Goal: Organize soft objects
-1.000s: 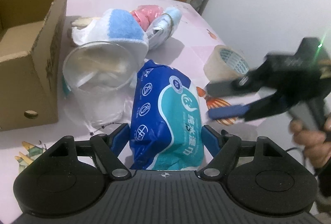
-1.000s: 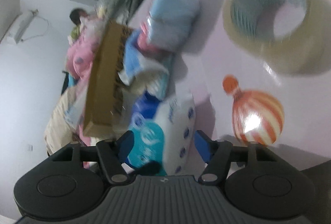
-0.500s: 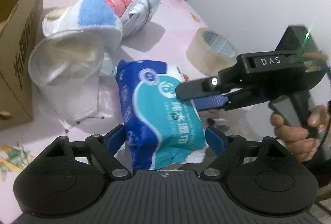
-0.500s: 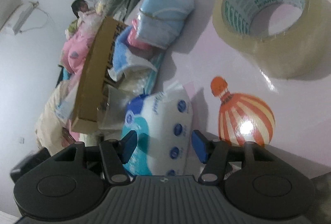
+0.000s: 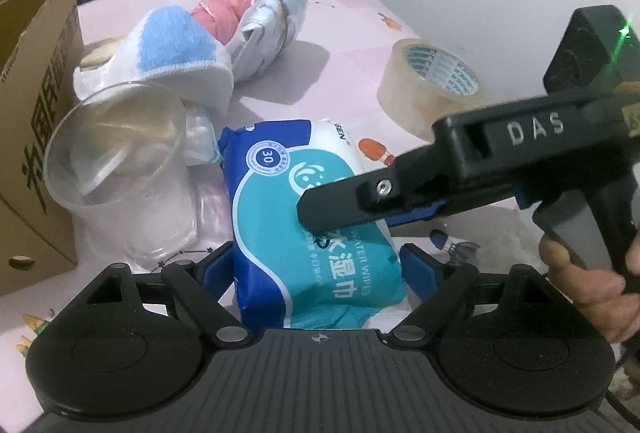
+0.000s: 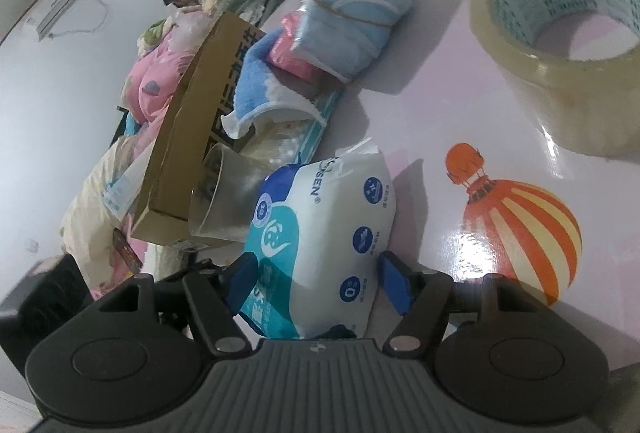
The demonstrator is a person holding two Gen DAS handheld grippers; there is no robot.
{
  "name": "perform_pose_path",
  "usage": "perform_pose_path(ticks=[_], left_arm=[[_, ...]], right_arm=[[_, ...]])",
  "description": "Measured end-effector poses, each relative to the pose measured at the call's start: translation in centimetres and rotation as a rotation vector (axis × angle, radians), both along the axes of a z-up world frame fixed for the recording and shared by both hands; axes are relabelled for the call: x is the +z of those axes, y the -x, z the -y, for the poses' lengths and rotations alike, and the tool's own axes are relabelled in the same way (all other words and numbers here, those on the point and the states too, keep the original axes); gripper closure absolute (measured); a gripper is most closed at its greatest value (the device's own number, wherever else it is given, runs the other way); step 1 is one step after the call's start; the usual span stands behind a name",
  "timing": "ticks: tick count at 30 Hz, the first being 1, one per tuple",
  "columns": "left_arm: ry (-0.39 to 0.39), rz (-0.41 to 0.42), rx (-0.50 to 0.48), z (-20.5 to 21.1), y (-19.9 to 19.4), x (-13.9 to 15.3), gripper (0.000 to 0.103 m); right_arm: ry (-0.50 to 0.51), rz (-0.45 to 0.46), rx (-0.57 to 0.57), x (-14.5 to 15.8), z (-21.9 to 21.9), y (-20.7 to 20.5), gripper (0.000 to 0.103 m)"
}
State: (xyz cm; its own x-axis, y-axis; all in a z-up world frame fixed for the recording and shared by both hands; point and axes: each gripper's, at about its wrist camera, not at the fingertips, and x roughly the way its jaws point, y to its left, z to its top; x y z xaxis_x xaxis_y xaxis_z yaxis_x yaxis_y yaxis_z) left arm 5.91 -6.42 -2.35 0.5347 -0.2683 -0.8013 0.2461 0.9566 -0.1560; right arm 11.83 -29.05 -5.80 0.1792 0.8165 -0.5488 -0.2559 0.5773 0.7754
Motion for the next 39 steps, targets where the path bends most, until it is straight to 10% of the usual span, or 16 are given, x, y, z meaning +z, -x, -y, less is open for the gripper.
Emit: perform_pose_path(ticks=[21, 28, 39], left_arm=[[-0.025, 0.261, 0.0, 0.1, 7.5, 7.1, 0.022], [-0.113, 0.412, 0.17, -5.0, 9.7, 13.1, 0.022], [-0.197, 0.35, 0.375, -15.2, 3.1, 17.7, 0.022]], right_arm=[[0.006, 0.219, -0.013, 8.3, 0.7, 6.9, 0.053], [-0.106, 0.283, 0.162, 13.8, -5.9, 5.7, 0.053], [-0.123, 0.193, 0.391, 19.1, -20.7, -3.0, 0.053]])
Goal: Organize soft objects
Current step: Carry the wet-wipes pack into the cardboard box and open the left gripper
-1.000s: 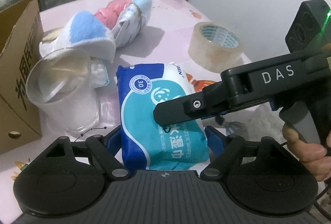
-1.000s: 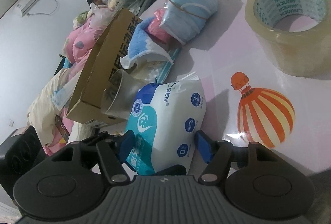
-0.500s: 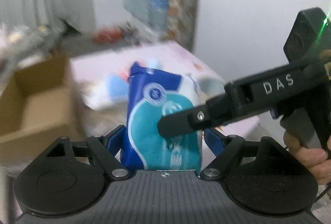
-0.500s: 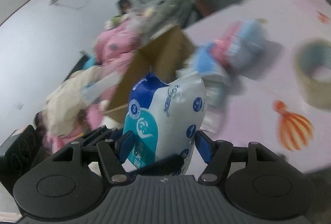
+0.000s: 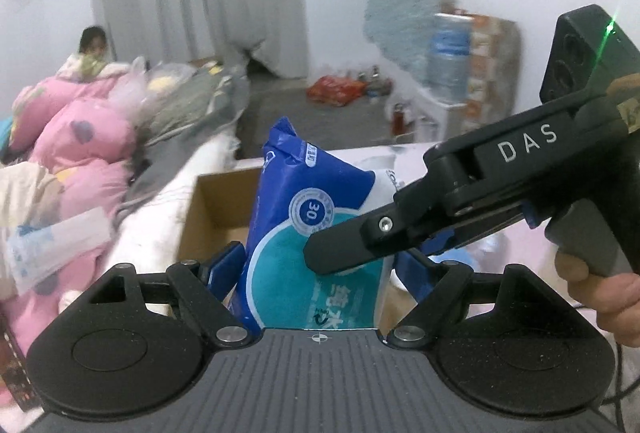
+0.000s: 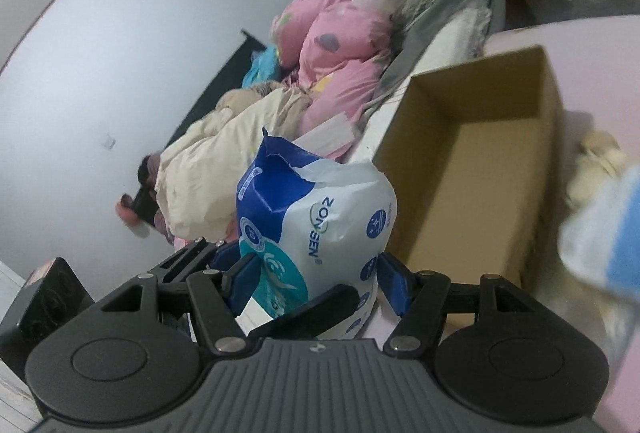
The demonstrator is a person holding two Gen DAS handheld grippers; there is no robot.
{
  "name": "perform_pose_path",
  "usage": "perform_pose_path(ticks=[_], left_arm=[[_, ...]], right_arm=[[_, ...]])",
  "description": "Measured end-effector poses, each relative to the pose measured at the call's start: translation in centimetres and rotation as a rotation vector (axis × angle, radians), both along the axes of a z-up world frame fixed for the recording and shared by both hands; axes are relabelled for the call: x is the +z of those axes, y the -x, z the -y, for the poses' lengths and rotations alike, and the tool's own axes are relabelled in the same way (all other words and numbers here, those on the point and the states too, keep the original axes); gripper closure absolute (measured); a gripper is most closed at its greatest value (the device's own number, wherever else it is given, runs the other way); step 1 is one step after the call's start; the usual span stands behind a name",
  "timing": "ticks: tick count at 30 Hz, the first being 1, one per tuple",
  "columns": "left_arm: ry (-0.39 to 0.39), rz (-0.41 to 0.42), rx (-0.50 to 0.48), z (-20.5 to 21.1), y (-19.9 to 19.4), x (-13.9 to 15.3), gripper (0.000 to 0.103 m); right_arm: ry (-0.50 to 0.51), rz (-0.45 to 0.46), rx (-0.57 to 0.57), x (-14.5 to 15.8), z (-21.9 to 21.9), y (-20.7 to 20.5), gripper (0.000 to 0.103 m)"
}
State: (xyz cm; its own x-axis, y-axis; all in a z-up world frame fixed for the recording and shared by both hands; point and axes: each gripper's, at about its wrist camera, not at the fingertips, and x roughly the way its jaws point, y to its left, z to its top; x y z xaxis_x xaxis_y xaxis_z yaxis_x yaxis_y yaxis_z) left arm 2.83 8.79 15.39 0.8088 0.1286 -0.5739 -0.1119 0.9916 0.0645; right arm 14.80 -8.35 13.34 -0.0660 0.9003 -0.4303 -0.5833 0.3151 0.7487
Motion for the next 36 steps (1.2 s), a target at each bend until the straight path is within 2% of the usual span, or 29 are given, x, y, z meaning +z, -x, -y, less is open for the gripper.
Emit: perform_pose_path(ticks=[3, 6, 11, 15, 17, 21, 24, 29, 31, 33, 36], left_arm=[[0.062, -0.062, 0.031, -3.7, -3.8, 0.3, 0.021], [0.117, -0.118, 0.06, -6.6, -7.6, -0.6, 0.021], [0.139, -0.201, 0.107, -9.3, -12.8, -3.0, 0.022], [0.17, -0.253, 0.13, -11.0, -15.5, -5.4, 0.022], [0.163, -0.27, 0.14, -11.2, -16.1, -6.1, 0.022], [0.099, -0.261, 0.173, -11.8, -16.9, -7.0, 0.013], [0.106, -0.269, 0.176, -12.2, -16.6, -7.0, 0.013], [0.062, -0.241, 0.176, -12.1, -15.6, -6.0, 0.006], [0.067, -0.234, 0.184, -12.3, -15.4, -5.7, 0.006], [0.081, -0.24, 0.186, -12.4, -15.4, -5.6, 0.006], [0.087, -0.243, 0.185, -12.6, -15.2, -5.8, 0.006]], right_arm=[[0.048, -0.035, 0.024, 0.1, -3.8, -3.7, 0.053], [0.099, -0.077, 0.032, -0.5, -7.6, -7.3, 0.053], [0.187, -0.167, 0.029, -3.2, -12.4, -12.6, 0.053], [0.245, -0.188, -0.002, -5.2, -14.5, -15.1, 0.053], [0.262, -0.216, -0.007, -6.4, -15.3, -16.4, 0.052], [0.316, -0.277, -0.021, -9.5, -17.7, -18.4, 0.052], [0.321, -0.319, -0.01, -11.0, -18.5, -18.7, 0.052], [0.331, -0.297, -0.015, -10.7, -19.0, -18.5, 0.047], [0.336, -0.295, -0.036, -10.6, -18.7, -18.6, 0.044], [0.347, -0.291, -0.061, -10.5, -18.6, -18.8, 0.037], [0.382, -0.281, -0.099, -10.8, -18.9, -19.2, 0.036]])
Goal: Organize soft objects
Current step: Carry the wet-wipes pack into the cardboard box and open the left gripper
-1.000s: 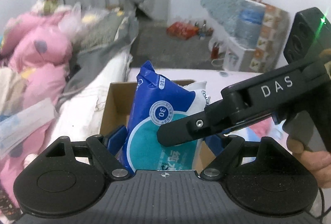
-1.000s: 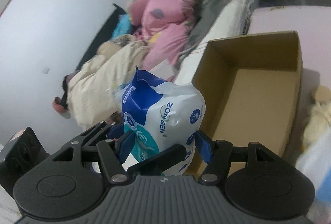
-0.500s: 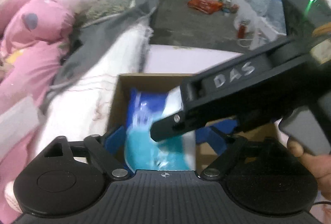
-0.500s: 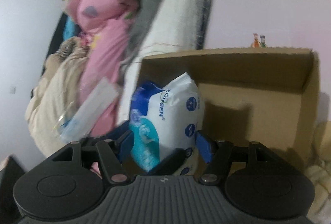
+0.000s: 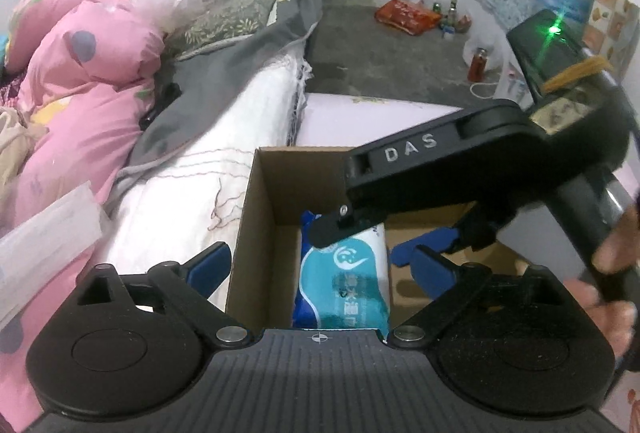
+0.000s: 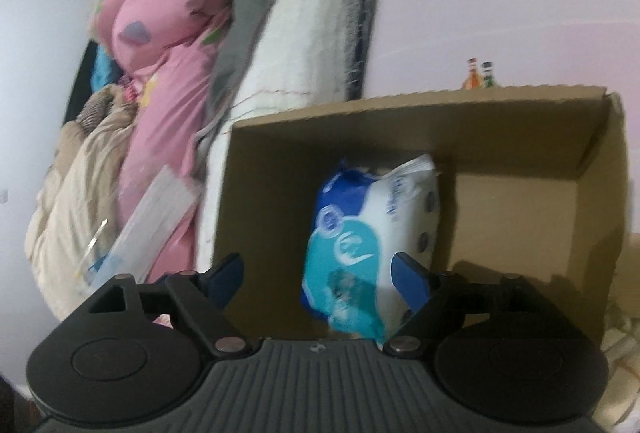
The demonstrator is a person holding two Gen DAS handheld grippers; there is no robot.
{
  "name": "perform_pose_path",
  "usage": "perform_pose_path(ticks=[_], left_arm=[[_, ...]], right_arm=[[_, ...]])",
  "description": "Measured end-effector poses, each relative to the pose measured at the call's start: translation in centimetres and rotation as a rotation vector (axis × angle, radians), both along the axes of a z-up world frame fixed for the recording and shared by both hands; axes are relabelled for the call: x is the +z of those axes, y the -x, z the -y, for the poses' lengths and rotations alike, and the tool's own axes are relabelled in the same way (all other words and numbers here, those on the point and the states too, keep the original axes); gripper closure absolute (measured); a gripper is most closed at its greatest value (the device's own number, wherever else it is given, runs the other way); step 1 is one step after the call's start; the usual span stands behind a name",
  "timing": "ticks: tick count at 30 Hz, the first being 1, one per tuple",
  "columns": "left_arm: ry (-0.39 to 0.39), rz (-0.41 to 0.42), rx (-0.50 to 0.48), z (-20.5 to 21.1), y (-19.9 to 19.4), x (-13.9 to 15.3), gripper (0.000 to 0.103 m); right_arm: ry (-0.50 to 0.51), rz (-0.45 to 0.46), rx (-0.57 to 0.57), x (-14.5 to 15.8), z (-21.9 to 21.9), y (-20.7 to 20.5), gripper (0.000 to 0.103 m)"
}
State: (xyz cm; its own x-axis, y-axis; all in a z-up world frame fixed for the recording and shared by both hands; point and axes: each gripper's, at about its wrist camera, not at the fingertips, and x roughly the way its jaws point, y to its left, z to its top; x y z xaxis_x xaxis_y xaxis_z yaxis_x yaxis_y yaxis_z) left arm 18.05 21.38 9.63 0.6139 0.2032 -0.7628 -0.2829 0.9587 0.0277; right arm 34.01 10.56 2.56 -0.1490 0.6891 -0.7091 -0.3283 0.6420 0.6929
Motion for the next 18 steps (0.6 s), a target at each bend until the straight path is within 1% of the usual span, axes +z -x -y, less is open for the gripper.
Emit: perform_pose_path(ticks=[3, 5, 7, 8, 9, 11, 13, 18], left_arm=[[0.011, -0.007, 0.008, -0.3, 0.0, -0.2, 0.006], [0.017, -0.01, 0.009, -0.4, 0.0, -0.3, 0.006], [0.017, -0.015, 0.012, -0.5, -0.1, -0.5, 0.006], [0.018, -0.016, 0.016, -0.6, -0.1, -0.5, 0.006], [0.021, -0.018, 0.017, -0.7, -0.2, -0.6, 0.006], [0.028, -0.02, 0.02, -0.9, -0.3, -0.7, 0.006], [0.031, -0.025, 0.022, -0.9, -0.3, -0.9, 0.006], [0.043, -0.014, 0.032, -1.2, 0.0, -0.7, 0.006]], right_arm=[[0.022, -0.002, -0.028, -0.4, -0.2, -0.4, 0.034], [0.042, -0.014, -0.027, -1.1, -0.6, -0.5, 0.027], [0.059, -0.04, -0.009, -2.0, -1.6, -0.4, 0.026], [0.058, -0.046, -0.001, -2.3, -2.0, -0.4, 0.021], [0.057, -0.042, -0.005, -2.4, -2.4, -0.5, 0.02], [0.031, -0.035, -0.007, -2.3, -2.9, -0.5, 0.019], [-0.012, -0.053, 0.007, -2.5, -3.4, -0.5, 0.019], [-0.035, -0.091, 0.016, -2.6, -3.5, -0.3, 0.02]])
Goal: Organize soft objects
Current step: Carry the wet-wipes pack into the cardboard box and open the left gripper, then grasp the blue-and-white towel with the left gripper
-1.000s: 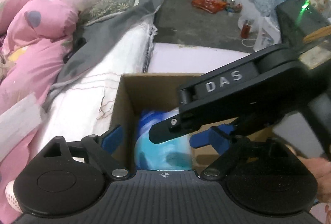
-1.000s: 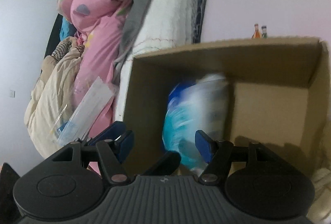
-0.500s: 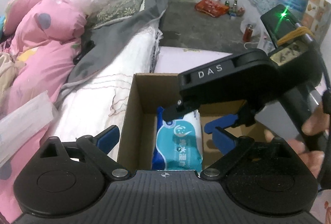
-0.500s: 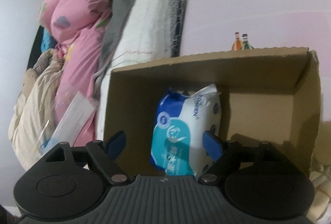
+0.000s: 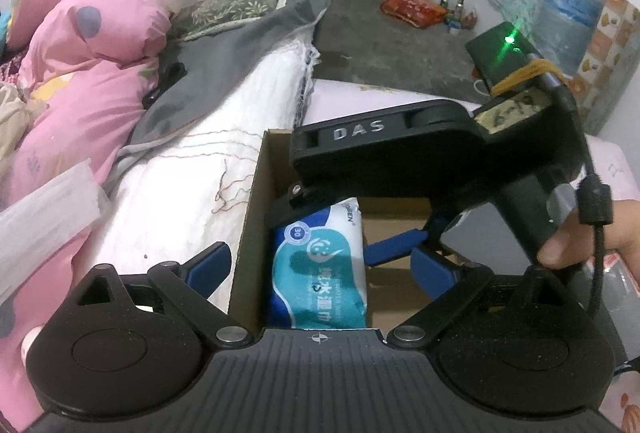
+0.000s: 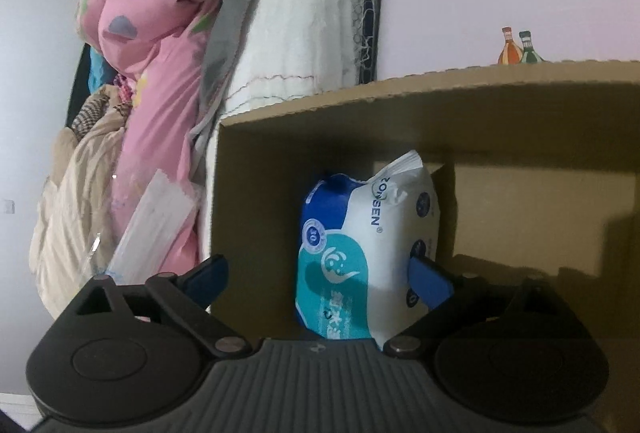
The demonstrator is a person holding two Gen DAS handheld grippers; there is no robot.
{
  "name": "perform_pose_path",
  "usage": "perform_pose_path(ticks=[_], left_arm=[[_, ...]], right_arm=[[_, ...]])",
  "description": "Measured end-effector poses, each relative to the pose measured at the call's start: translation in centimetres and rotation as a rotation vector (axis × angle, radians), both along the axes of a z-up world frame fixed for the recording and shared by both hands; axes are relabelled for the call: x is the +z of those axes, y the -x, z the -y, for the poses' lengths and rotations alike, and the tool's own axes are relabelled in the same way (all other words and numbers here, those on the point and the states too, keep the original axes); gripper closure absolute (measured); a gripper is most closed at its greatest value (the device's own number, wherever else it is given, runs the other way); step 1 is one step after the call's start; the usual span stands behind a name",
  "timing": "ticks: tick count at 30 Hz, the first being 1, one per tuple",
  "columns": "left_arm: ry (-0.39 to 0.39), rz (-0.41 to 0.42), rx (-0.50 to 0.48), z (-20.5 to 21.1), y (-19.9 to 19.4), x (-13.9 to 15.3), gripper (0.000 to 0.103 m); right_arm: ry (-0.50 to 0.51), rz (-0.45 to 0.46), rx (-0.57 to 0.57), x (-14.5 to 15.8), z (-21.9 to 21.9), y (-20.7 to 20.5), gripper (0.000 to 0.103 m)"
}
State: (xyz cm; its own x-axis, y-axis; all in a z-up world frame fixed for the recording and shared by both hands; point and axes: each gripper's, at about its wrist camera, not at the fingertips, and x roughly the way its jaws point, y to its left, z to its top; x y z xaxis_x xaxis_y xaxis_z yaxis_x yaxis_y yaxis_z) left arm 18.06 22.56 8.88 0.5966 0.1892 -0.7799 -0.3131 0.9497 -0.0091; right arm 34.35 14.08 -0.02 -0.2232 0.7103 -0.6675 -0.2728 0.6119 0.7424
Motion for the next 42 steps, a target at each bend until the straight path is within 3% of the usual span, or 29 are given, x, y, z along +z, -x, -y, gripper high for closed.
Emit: perform_pose_path(ticks=[3, 7, 13, 19, 23, 27, 29, 32, 34, 37, 42], left_arm=[[0.021, 0.032, -0.007, 0.2, 0.6, 0.5, 0.006], [0.06, 0.112, -0.04, 1.6, 2.2, 2.0, 0.004], [0.052, 0.249, -0.178, 6.6, 5.9, 4.6, 0.003], [0.064, 0.336, -0.308, 11.9, 9.6, 6.4, 0.002], [0.042, 0.327, -0.357, 15.3, 11.1, 6.4, 0.002], [-0.019, 0.297, -0.415, 19.4, 12.4, 4.6, 0.004], [-0.043, 0.278, -0.446, 21.4, 12.5, 3.2, 0.005], [-0.069, 0.257, -0.484, 23.7, 12.1, 1.3, 0.011], [-0.094, 0.233, -0.487, 24.9, 11.3, 0.3, 0.025], [-0.156, 0.181, -0.47, 26.4, 9.7, -1.5, 0.037], [-0.185, 0.111, -0.461, 27.5, 7.1, -3.6, 0.04]], right_arm=[[-0.044, 0.018, -0.006, 1.6, 1.4, 0.0, 0.021], [-0.105, 0.133, -0.019, 6.6, 5.5, 1.0, 0.021], [-0.197, 0.399, -0.036, 14.8, 16.1, 6.2, 0.02], [-0.245, 0.562, -0.1, 18.6, 26.7, 12.1, 0.02], [-0.271, 0.582, -0.175, 16.9, 32.2, 15.5, 0.02], [-0.304, 0.559, -0.262, 12.3, 36.2, 17.8, 0.023], [-0.315, 0.526, -0.289, 9.6, 37.4, 18.3, 0.033], [-0.337, 0.463, -0.315, 5.8, 38.5, 18.4, 0.041], [-0.353, 0.433, -0.342, 3.8, 39.0, 18.2, 0.042], [-0.39, 0.397, -0.389, 1.7, 39.9, 17.7, 0.042], [-0.451, 0.37, -0.449, -0.2, 41.4, 16.8, 0.042]])
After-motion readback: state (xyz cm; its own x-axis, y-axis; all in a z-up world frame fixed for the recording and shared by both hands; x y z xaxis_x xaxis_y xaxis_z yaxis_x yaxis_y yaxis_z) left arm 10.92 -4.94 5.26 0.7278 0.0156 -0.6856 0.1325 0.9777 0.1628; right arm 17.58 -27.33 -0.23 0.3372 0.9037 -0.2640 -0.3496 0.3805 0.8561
